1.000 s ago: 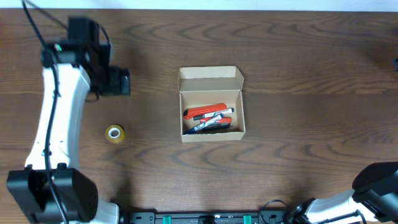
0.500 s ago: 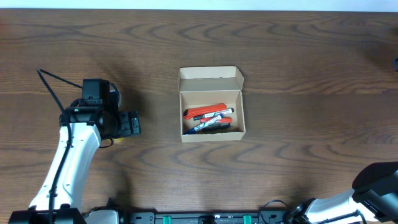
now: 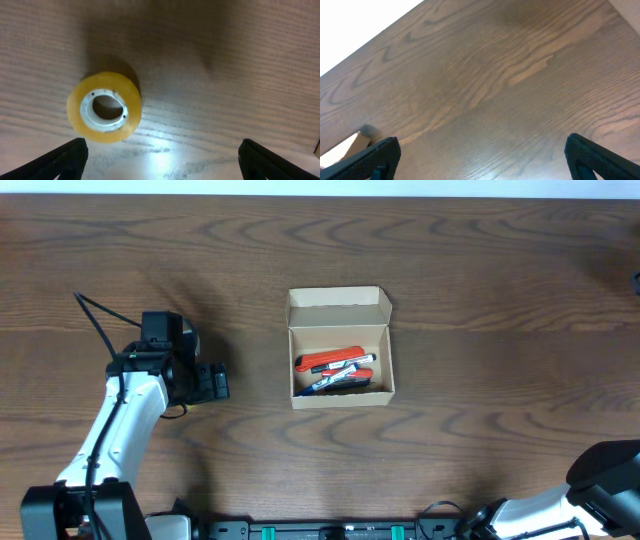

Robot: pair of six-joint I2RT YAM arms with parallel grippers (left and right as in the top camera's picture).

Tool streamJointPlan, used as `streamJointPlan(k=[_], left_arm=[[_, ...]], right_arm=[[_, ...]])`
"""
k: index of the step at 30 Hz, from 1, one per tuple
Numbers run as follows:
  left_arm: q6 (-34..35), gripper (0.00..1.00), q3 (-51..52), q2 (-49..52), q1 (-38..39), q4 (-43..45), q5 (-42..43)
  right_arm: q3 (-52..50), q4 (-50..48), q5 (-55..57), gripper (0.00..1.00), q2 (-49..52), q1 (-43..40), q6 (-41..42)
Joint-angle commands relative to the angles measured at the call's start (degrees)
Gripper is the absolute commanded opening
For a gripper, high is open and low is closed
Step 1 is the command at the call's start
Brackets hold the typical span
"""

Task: Pack container
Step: 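Lower the left gripper and grasp the yellow tape roll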

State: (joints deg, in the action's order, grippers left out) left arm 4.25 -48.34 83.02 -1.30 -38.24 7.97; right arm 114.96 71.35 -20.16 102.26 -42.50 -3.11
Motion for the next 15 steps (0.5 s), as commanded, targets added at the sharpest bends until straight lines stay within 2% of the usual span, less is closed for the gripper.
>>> streamJointPlan(k=[1,15], left_arm=[[-0.46,0.95,0.02,1.2,-0.17,0.66,0.0],[-0.42,0.95,0.02,6.62,-0.17,4.11,2.19]], right_arm=[[-0.37,0.24,-1.09,0.99,-0.9,0.61,0.44],[-0.37,0.24,-1.07,0.99,-0.9,0.63,0.42]])
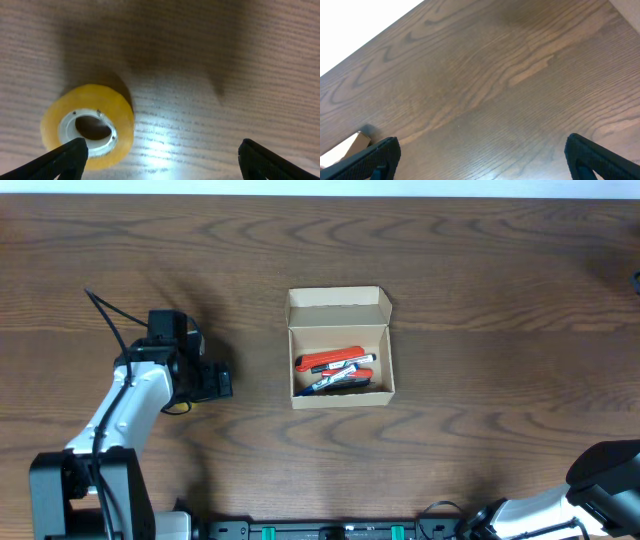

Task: Pack container
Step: 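Lower the left gripper and grasp the yellow tape roll, then carry the yellow tape into the box and lower it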

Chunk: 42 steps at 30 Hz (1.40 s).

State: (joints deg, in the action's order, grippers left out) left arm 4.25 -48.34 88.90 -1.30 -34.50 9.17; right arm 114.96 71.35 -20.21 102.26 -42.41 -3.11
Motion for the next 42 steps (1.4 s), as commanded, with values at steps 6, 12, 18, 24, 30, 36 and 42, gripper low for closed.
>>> streamJointPlan(k=[6,12,18,24,30,36,42], left_arm=[[-0.46,0.95,0.02,2.64,-0.17,1.92,0.96],[-0.44,0.95,0.02,6.23,-0.17,3.13,0.98],[-0.39,0.77,0.02,7.82,-0.17,2.99,1.68],[-0.39,0.06,0.02,7.82,-0.17,3.04,3.43],[-0.37,0.06,-0.42,7.43,-0.17,3.04,7.17],[-1.25,0.06,-6.43,2.32,0.9,-1.49,10.05],[-6.88,0.06,-19.65,-6.21,8.9,-8.02,5.29]], right_arm=[[-0.37,0.24,-1.03,0.99,-0.9,0.55,0.26],[-0.37,0.28,-1.03,0.99,-0.9,0.55,0.26],[-0.37,0.42,-1.05,0.93,-0.9,0.55,0.28],[-0.37,0.42,-1.05,0.86,-0.9,0.55,0.28],[-0.37,0.39,-1.03,0.88,-0.9,0.55,0.26],[-0.37,0.2,-0.98,0.89,-0.9,0.55,0.24],[-0.37,0.13,-0.98,0.89,-0.9,0.55,-0.37]])
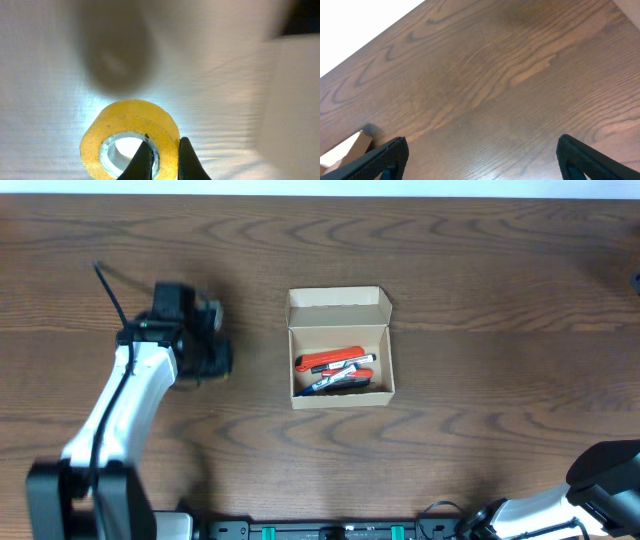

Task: Pack container
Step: 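Carry the yellow tape into the box and lower it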

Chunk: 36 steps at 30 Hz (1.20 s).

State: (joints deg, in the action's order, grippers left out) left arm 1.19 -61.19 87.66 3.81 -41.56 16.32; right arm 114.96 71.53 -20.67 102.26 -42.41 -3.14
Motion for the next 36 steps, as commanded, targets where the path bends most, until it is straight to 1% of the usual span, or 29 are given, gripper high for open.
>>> streamJointPlan(k=[1,3,5,6,7,8,11,13,14,17,20,26,34,36], left_arm=[[-4.63,0.06,-8.94,-5.81,5.44,-1.38,-3.1],[-7.34,0.06,-12.94,-6.8,8.94,-1.53,-4.28],[-12.28,0.06,-16.2,-6.88,12.72,-1.14,-4.13],[-16.48,0.06,-17.35,-6.82,14.91,-1.07,-4.0],[-23.61,0.06,-18.18,-6.75,18.34,-1.07,-4.04],[-27.02,0.06,-18.21,-6.71,19.82,-1.05,-4.02],[-42.58,0.06,-18.01,-5.77,26.53,-1.95,-3.76],[-50.47,0.06,-17.97,-4.28,30.49,-2.56,-3.85],[-52.35,0.06,-17.97,-3.19,32.22,-2.25,-3.87],[-52.43,0.06,-17.99,0.46,35.01,-1.05,-3.82],[-52.46,0.06,-17.99,5.09,35.98,-1.11,-3.87],[-52.46,0.06,-17.99,12.9,35.5,-1.18,-4.9],[-52.35,0.06,-17.99,19.43,33.44,-0.94,-4.42],[-51.39,0.06,-17.99,21.2,33.05,-0.63,-4.46]], right_arm=[[-0.37,-0.07,-0.5,0.89,-0.9,0.55,-0.35],[-0.37,-0.02,-0.26,0.89,-0.9,0.48,-0.35],[-0.37,-0.07,-0.11,0.9,-0.9,0.44,-0.35],[-0.37,-0.09,-0.11,0.9,-0.9,0.44,-0.35],[-0.37,-0.13,-0.11,0.9,-0.9,0.44,-0.35],[-0.37,-0.13,-0.11,0.9,-0.9,0.44,-0.35],[-0.37,-0.15,-0.13,0.9,-0.9,0.46,-0.35],[-0.37,-0.17,-0.13,0.9,-0.9,0.46,-0.35],[-0.37,-0.15,-0.13,0.9,-0.9,0.46,-0.35],[-0.37,-0.11,-0.15,0.9,-0.9,0.44,-0.35],[-0.37,-0.11,-0.15,0.9,-0.9,0.46,-0.35],[-0.37,0.04,-0.15,0.9,-0.9,0.46,-0.35],[-0.37,0.02,-0.15,0.9,-0.9,0.46,-0.35],[-0.37,0.04,-0.15,0.9,-0.9,0.46,-0.35]])
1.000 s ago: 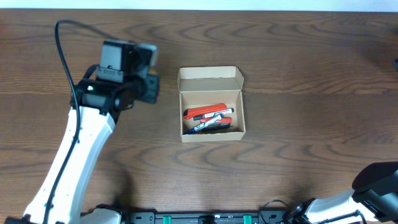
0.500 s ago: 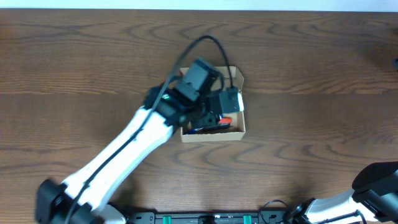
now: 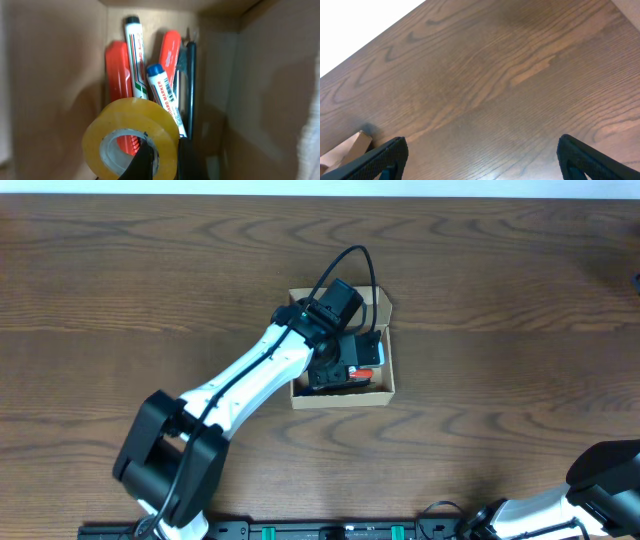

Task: Pack container
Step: 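Carry the yellow tape into the box and lower it, then release the tape and raise the left gripper out of the box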

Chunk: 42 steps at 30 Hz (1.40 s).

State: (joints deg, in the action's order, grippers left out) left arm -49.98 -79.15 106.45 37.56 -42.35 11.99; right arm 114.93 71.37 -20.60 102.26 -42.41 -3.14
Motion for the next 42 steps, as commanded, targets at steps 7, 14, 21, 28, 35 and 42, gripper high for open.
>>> streamJointPlan(k=[7,14,21,28,35,42], left_arm=[[2.05,0.38,-0.02,5.73,-1.57,0.76,-0.17],[5.46,0.59,-2.43,4.31,-1.62,-0.39,-3.78],[12.87,0.73,-18.49,-2.27,-3.04,-9.92,-10.16],[31.17,0.15,-30.1,-8.81,-12.09,-14.73,-15.39],[44.68,0.06,-29.29,-11.76,-31.63,-17.33,9.27],[44.63,0.06,-18.8,-9.88,-48.81,-13.35,44.68]], right_arm=[[-0.35,0.2,-0.22,0.9,-0.9,0.46,-0.35],[-0.35,0.17,-0.94,0.9,-0.9,0.5,-0.37],[0.66,-1.22,-10.95,0.72,-0.9,1.01,-2.6],[1.55,2.51,-21.24,0.01,-0.9,4.85,-11.78],[1.07,5.9,-34.47,0.01,-0.87,8.41,-13.27],[-6.19,6.27,-49.88,0.01,-0.2,9.25,-13.22]])
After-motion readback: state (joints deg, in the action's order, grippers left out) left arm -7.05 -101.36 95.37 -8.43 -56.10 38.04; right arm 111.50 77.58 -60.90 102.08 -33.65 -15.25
